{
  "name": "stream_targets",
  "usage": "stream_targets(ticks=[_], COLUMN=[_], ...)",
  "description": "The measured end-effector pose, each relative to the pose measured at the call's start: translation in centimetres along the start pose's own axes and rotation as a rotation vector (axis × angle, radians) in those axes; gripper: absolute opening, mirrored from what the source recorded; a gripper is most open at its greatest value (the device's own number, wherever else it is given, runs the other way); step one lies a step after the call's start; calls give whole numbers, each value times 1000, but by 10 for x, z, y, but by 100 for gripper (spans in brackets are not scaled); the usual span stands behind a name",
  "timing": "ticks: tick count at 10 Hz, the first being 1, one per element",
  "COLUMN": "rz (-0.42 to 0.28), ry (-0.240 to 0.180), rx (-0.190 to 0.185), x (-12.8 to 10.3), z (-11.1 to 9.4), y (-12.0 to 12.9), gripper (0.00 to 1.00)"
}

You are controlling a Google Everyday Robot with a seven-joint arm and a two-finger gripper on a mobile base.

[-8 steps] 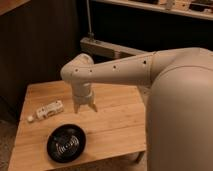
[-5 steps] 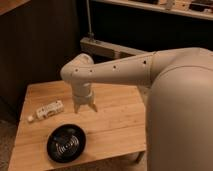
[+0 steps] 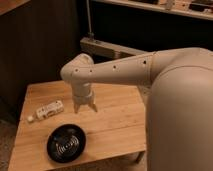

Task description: Place the bottle in the ceramic bowl

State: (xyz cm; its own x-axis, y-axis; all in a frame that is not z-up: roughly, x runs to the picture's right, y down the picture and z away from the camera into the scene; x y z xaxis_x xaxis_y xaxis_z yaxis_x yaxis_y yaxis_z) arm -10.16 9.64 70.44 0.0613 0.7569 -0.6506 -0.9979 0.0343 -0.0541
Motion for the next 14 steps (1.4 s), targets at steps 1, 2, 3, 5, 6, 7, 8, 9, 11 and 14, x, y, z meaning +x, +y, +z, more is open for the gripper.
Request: stream_targets(ticks=[1, 2, 3, 5, 6, 7, 8, 9, 11, 14], rz=[0, 0, 0, 0, 0, 0, 0, 0, 0, -102], ry=[0, 0, 0, 0, 0, 0, 0, 0, 0, -55], rx=[0, 0, 0, 0, 0, 0, 0, 0, -1, -39], x=[0, 0, 0, 0, 0, 0, 0, 0, 0, -12], z=[0, 0, 0, 0, 0, 0, 0, 0, 0, 3], y=[0, 0, 0, 0, 0, 0, 0, 0, 0, -6], gripper=[65, 65, 65, 65, 65, 65, 65, 65, 65, 65])
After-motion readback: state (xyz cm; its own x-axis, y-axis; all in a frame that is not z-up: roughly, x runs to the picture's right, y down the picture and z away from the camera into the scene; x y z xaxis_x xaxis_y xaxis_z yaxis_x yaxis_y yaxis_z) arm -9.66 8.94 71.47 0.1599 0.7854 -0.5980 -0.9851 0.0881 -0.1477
